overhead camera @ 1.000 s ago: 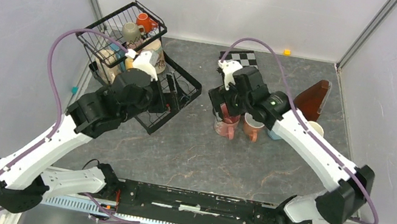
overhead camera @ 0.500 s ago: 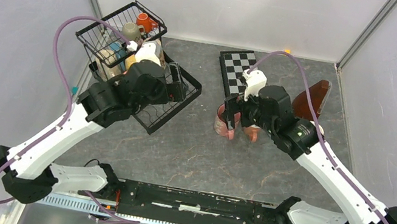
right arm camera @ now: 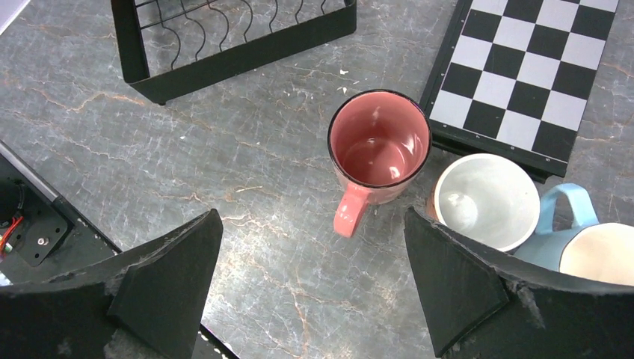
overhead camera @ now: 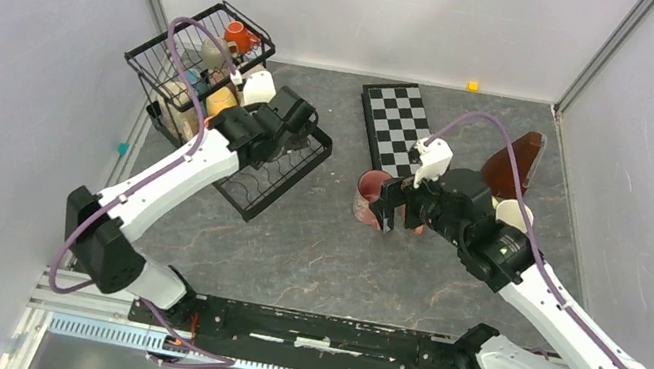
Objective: Unload the cups from the dish rack
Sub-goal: Unload the cup from the dish rack, then place the cup at the center of the board.
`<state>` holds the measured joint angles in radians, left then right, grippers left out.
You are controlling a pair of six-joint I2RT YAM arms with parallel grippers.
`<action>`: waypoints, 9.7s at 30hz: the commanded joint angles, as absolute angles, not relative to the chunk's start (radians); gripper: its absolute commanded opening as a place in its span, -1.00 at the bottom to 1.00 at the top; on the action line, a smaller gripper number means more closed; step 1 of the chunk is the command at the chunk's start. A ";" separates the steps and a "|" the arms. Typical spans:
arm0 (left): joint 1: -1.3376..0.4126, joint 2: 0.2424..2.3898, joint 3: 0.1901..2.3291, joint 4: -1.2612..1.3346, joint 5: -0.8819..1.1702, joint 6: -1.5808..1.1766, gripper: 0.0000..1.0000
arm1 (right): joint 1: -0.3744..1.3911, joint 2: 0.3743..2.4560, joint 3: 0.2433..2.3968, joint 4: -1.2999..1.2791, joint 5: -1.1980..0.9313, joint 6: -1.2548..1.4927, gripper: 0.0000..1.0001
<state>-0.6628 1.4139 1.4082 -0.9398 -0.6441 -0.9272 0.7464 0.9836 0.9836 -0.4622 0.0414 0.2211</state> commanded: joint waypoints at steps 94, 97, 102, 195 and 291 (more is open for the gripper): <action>-0.335 1.719 1.161 -0.468 -0.869 -0.718 0.15 | 0.752 0.868 0.666 -0.202 -0.034 0.306 0.96; -0.337 1.735 1.173 -0.462 -0.860 -0.722 0.15 | 0.752 0.868 0.661 -0.201 -0.034 0.304 0.96; -0.370 1.758 1.212 -0.468 -0.845 -0.734 0.14 | 0.752 0.875 0.652 -0.194 -0.029 0.305 0.96; -0.379 1.670 1.078 -0.514 -0.892 -0.910 0.19 | 0.750 0.865 0.548 -0.185 -0.026 0.298 0.96; -0.688 1.181 1.296 -0.212 0.291 -0.958 -0.95 | 0.515 1.174 0.681 0.914 -0.397 1.168 0.76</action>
